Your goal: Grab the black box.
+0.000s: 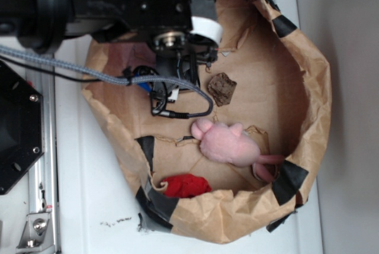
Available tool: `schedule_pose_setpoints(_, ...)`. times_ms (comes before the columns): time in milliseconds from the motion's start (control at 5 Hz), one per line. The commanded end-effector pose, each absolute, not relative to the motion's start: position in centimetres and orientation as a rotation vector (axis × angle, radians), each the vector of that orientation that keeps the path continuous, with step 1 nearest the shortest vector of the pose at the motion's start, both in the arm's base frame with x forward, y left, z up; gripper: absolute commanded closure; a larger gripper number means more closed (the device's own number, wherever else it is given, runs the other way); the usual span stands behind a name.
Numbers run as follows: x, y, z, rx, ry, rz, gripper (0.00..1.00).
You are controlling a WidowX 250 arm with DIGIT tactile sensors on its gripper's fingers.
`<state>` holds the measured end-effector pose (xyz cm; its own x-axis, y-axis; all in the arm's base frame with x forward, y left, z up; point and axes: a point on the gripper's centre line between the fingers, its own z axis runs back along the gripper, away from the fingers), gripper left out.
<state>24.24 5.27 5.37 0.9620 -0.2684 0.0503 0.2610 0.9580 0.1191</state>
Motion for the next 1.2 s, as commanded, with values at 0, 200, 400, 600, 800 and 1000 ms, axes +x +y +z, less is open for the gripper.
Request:
schedule_pose_setpoints(0,23.6,3.0,3.5,0.092,-0.091,-0.336,0.00)
schedule_pose_setpoints(200,23.4,2.4,3.3,0.070,-0.086,-0.350,0.00)
schedule_pose_setpoints(400,23.3,1.6,3.0,0.035,-0.068,-0.364,0.00)
schedule_pose_setpoints(600,23.2,1.4,3.1,0.030,-0.069,-0.370,0.00)
schedule_pose_setpoints(800,23.4,1.6,3.5,0.007,-0.057,-0.359,0.00)
schedule_pose_setpoints(1000,23.7,1.7,3.8,-0.009,-0.048,-0.333,1.00)
